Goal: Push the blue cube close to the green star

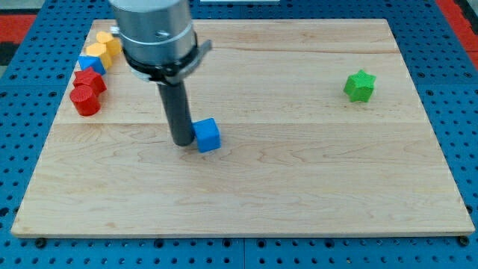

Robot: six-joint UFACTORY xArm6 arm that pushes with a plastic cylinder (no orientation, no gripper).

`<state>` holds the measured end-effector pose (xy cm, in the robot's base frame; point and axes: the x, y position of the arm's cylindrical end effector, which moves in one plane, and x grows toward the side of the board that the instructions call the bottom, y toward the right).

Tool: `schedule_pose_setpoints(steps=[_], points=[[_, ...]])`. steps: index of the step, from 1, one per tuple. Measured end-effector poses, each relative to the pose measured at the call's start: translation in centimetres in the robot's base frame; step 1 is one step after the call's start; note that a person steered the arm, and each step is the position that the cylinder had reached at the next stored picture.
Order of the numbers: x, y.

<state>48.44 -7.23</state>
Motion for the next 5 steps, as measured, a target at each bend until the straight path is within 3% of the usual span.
schedule_pose_setpoints(steps=[3, 5], points=[[-1.9, 11.9], [1.4, 20.6]])
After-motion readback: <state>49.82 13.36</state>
